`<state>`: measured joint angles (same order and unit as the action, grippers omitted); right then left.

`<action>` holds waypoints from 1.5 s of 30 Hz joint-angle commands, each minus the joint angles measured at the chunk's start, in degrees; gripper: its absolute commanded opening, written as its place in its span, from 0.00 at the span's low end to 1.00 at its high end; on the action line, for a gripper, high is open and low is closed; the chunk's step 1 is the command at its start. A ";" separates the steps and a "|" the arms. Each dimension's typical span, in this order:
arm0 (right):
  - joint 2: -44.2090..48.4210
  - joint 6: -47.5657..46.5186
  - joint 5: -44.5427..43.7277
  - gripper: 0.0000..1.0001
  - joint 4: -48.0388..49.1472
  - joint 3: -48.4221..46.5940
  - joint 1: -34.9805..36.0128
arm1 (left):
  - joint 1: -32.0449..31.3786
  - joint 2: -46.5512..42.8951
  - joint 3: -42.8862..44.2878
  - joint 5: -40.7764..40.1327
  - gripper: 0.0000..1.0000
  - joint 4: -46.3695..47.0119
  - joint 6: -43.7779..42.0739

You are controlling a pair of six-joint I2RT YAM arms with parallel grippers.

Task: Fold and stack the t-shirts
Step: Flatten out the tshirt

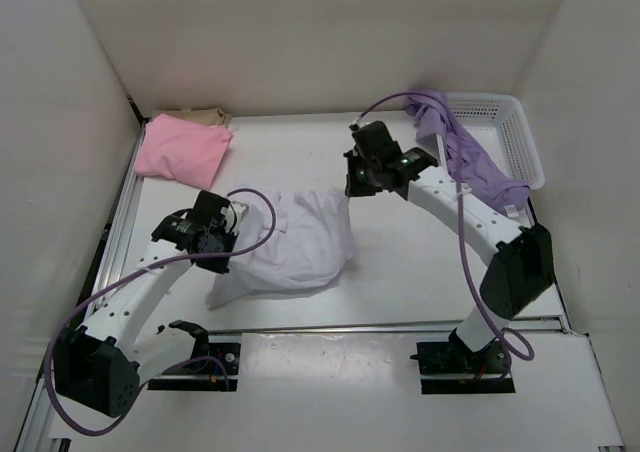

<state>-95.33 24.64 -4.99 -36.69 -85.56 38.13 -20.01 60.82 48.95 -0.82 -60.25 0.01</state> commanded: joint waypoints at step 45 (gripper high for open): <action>45.51 16.50 -4.94 0.00 -10.08 35.64 -11.93 | 4.80 0.69 -0.53 -13.69 0.10 8.57 -0.01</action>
<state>-47.57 46.19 -8.56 -47.35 -46.92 27.62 -15.46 59.57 43.86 -15.86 -52.10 -0.05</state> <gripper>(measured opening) 0.002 0.132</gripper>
